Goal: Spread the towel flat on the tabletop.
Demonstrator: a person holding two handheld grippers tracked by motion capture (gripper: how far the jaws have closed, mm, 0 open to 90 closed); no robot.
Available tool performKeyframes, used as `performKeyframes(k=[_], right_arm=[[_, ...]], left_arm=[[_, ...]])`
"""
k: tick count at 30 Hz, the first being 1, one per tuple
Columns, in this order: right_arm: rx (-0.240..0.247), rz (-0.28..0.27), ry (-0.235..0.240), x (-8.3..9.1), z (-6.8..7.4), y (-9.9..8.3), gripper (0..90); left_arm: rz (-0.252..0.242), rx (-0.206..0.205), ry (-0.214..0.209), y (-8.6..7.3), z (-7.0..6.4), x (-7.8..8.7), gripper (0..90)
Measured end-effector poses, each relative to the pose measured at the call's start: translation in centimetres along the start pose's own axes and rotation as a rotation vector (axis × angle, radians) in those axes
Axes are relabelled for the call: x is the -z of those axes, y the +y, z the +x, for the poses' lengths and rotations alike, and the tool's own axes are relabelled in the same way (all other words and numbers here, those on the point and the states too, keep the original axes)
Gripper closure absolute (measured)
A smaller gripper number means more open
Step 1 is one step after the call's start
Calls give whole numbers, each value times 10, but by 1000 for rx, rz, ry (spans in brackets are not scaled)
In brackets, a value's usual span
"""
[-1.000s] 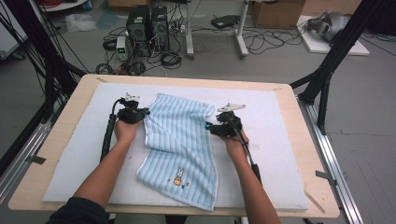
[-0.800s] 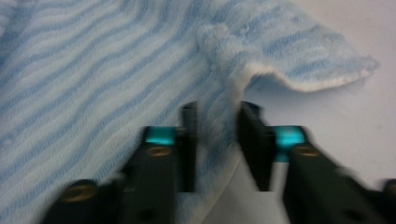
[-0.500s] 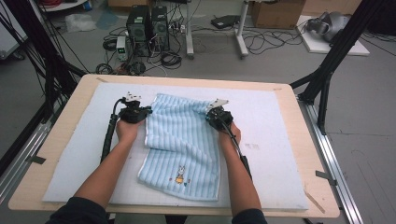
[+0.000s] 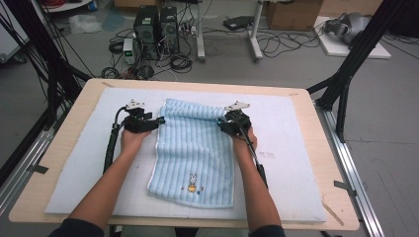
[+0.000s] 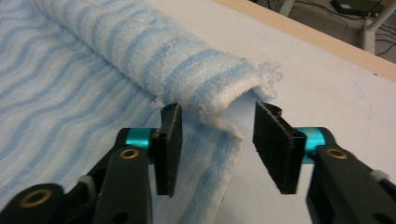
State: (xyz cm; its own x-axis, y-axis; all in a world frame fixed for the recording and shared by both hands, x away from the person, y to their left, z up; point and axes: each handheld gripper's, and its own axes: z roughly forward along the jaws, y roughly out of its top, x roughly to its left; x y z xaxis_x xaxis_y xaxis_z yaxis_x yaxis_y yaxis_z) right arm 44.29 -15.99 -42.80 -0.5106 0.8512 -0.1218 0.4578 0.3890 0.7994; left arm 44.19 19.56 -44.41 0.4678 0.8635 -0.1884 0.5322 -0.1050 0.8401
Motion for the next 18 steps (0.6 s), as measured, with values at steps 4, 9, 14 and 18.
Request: performKeyframes(k=[4, 9, 14, 18], right_arm=[[-5, -19, 45, 16, 1, -2, 419], [-26, -23, 118, 36, 0, -12, 366], [-8, 4, 144, 49, 5, -30, 357], [-58, 105, 230, 47, 11, -37, 350]], left_arm=[[-16, 9, -36, -4, -1, 11, 349], [10, -10, -119, -14, -9, 24, 355], [72, -55, -164, -22, -22, 25, 353], [118, -52, -231, -25, -35, 16, 352]])
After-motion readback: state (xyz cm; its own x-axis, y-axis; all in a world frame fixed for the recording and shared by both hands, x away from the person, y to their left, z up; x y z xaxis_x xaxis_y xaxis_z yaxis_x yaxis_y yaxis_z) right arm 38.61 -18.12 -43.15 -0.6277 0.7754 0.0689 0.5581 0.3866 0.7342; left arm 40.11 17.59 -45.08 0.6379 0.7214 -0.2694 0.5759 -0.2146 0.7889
